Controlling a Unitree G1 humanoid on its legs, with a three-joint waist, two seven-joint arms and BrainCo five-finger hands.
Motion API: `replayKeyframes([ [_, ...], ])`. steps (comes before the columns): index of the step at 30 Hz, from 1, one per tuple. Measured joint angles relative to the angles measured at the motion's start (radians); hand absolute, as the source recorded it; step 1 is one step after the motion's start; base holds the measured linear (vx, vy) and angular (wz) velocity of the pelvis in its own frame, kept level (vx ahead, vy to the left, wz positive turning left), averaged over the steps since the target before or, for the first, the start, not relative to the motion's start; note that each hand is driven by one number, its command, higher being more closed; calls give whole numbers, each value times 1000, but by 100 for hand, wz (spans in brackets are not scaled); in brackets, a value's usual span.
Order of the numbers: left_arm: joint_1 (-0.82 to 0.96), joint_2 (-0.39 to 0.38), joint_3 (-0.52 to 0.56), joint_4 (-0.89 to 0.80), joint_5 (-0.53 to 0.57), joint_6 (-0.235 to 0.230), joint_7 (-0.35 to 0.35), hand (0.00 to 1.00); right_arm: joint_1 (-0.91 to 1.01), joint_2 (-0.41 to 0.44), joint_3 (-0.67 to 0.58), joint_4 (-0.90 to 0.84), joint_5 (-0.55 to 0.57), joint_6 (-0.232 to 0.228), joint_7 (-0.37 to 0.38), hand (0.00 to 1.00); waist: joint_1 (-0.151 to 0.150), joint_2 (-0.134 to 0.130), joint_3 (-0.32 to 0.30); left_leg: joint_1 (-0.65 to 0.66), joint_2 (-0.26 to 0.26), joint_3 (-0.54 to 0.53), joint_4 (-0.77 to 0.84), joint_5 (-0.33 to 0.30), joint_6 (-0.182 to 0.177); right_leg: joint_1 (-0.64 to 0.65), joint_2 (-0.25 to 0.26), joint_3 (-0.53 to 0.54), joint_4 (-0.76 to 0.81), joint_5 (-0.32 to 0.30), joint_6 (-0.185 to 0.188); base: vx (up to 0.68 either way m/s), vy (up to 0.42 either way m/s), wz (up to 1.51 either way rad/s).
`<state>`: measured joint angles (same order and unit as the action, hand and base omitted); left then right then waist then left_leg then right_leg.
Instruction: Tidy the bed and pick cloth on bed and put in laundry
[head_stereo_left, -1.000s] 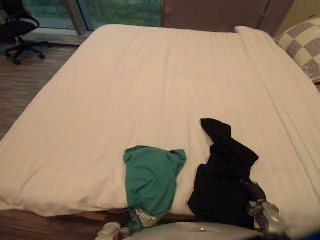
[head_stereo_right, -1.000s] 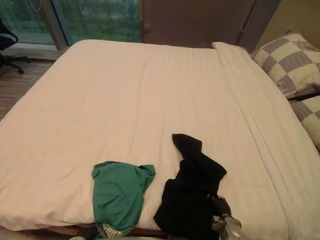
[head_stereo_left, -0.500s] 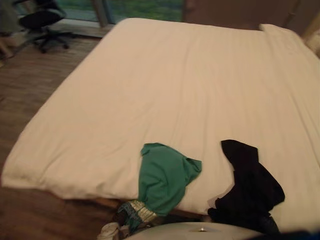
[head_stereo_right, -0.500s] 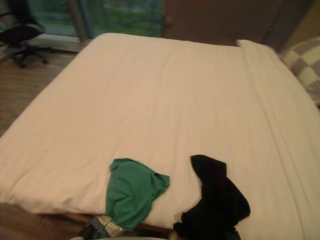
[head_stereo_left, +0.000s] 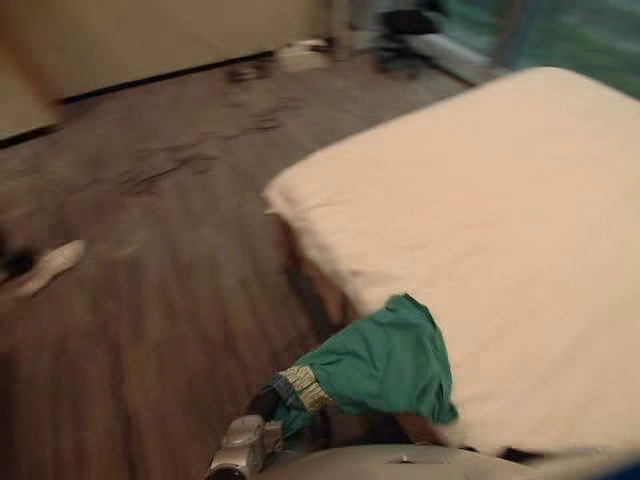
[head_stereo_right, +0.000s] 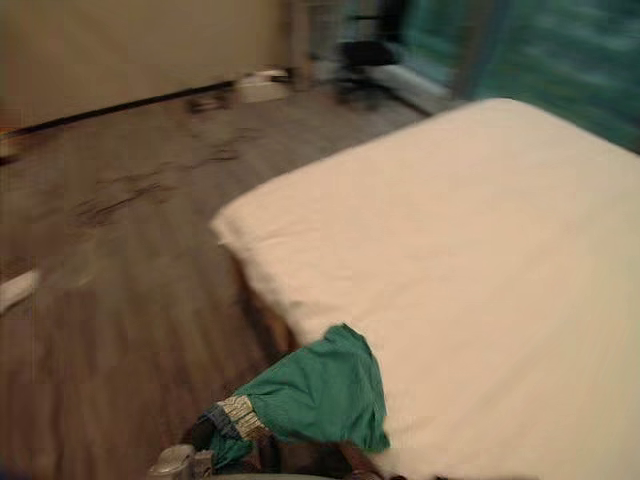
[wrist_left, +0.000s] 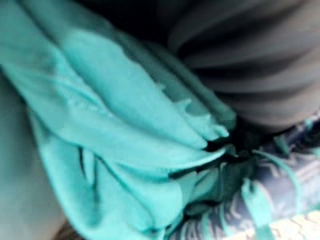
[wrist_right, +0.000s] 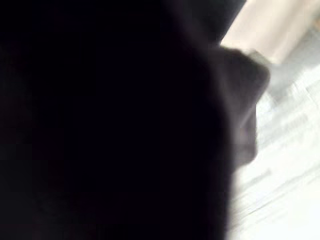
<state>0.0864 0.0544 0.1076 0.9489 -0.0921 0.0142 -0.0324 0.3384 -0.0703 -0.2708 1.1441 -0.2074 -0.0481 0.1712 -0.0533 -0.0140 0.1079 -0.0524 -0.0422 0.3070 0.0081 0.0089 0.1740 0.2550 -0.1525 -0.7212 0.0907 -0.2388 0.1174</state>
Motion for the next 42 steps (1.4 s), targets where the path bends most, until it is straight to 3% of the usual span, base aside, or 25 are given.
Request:
replayKeyframes([
  [2, 19, 4, 35, 0, 6, 0, -3, 100, 0, 10, -28, 25, 44, 1, 4, 100, 18, -6, -8, -16, -11, 89, 8, -48, 10, 18, -14, -68, -11, 0, 4, 143, 55, 174],
  [3, 21, 2, 52, 0, 6, 0, -4, 100, 0, 10, -44, 27, 65, 0, 11, 100, 11, -6, -9, -24, -4, 165, 37, -81, -1, 26, -14, -80, -28, 3, 8, 160, 61, 164],
  [4, 21, 1, 53, 4, 7, 0, -5, 100, 1, 12, -48, 27, 70, 0, 13, 100, 6, -6, -9, -23, 7, 214, 49, -86, -5, 39, -16, -91, -36, 7, 10, 161, 74, 163],
  [5, 17, 7, 52, 22, 8, -1, -9, 100, 8, 10, -51, 28, 84, -1, 20, 100, 6, 1, -10, -10, -10, 213, 44, -38, -18, 61, -28, -88, -14, 16, 22, 185, 75, 160],
  [9, 14, 16, 40, 48, 15, -3, -46, 100, 25, 12, -74, 29, 90, 4, 14, 100, 12, -8, -11, 106, -100, 12, -38, -9, 0, 140, -89, -88, 145, 4, 28, 224, 30, 150],
  [11, 14, 26, 6, 56, 7, -3, -60, 100, 25, 11, -83, 17, 123, 19, -18, 100, 16, -13, -16, 141, -139, -97, -68, 4, 15, 131, -143, -85, 332, 28, 22, 197, -6, 136],
  [12, 14, 26, 1, 57, 4, -3, -69, 100, 23, 9, -88, 14, 143, 20, -26, 100, 16, -10, -17, 147, -147, -125, -72, 5, 17, 108, -170, -75, 422, 42, -6, 172, 48, 141],
  [13, 13, 26, -16, 57, 4, -3, -79, 100, 14, 3, -95, 8, 177, 20, -37, 100, 17, 2, -12, 165, -150, -189, -79, 1, 16, 46, -208, -12, 596, 69, -88, 192, 77, 126],
  [14, 12, 28, -41, 58, 5, -3, -80, 100, 4, 2, -95, 3, 198, 21, -43, 100, 14, 5, -9, 177, -150, -225, -76, 2, 16, -4, -207, 60, 683, 23, -83, 152, 74, 126],
  [16, 9, 37, -69, 57, 7, -2, -80, 100, -12, 10, -93, -28, 236, 21, -53, 100, 14, 21, -4, 195, -137, -295, -75, 4, 10, -103, -137, 226, 705, -70, -32, 122, 42, 119],
  [18, 4, 39, -70, 57, 28, 1, -80, 100, -34, 11, -94, -31, 264, 18, -54, 100, 10, 27, -3, 219, -122, -371, -75, 2, -20, -180, -67, 353, 595, -131, -19, 112, 11, 118],
  [21, -8, 40, -70, 59, 42, 2, -81, 100, -66, 13, -93, -40, 291, 17, -53, 100, 13, 25, 0, 225, -109, -403, -74, -20, -69, -208, -11, 500, 359, -124, -16, 73, -44, 73],
  [22, -21, 48, -70, 72, 47, 2, -81, 100, -80, 23, -94, -54, 304, 17, -53, 100, 12, 4, 10, 221, -96, -299, -55, -68, -101, -181, -23, 536, 234, -43, -25, 58, -119, 62],
  [23, -27, 52, -68, 85, 53, 1, -81, 100, -82, 31, -94, -61, 308, 18, -52, 100, 10, -20, 16, 213, -99, -238, -31, -72, -119, -158, -45, 537, 181, 45, -23, 87, -173, 56],
  [24, -28, 44, -57, 94, 54, 2, -78, 100, -90, 33, -94, -57, 323, 24, -53, 100, 12, -19, 11, 212, -94, -240, -21, -72, -102, -149, -42, 537, 178, 35, -22, 89, -165, 30],
  [27, -20, 22, -56, 88, 66, -4, -90, 100, -118, 20, -92, -72, 349, 49, -58, 100, 14, 14, 10, 218, -74, -242, -26, -64, -112, -133, -18, 536, 144, 37, -27, 126, -132, 3],
  [34, -17, 27, -64, 88, 65, -8, -119, 100, -122, 20, -71, -74, 362, 99, -62, 100, 14, -9, 9, 281, -37, -235, -64, -64, -138, -64, 26, 537, 86, 50, -45, 81, -98, -3],
  [35, -23, 41, -105, 93, 66, -19, -121, 100, -138, 2, -14, -66, 322, 107, -54, 100, 14, -1, 13, 281, 4, -255, -106, -17, -149, -40, 79, 517, 3, 75, -63, 0, 0, 0],
  [42, -22, 40, -102, 93, 63, -18, -121, 100, -139, 2, -15, -66, 323, 105, -54, 100, 16, 2, 18, 278, 5, -233, -110, -26, -161, -60, 77, 523, 28, 63, -74, -1, 0, -6],
])
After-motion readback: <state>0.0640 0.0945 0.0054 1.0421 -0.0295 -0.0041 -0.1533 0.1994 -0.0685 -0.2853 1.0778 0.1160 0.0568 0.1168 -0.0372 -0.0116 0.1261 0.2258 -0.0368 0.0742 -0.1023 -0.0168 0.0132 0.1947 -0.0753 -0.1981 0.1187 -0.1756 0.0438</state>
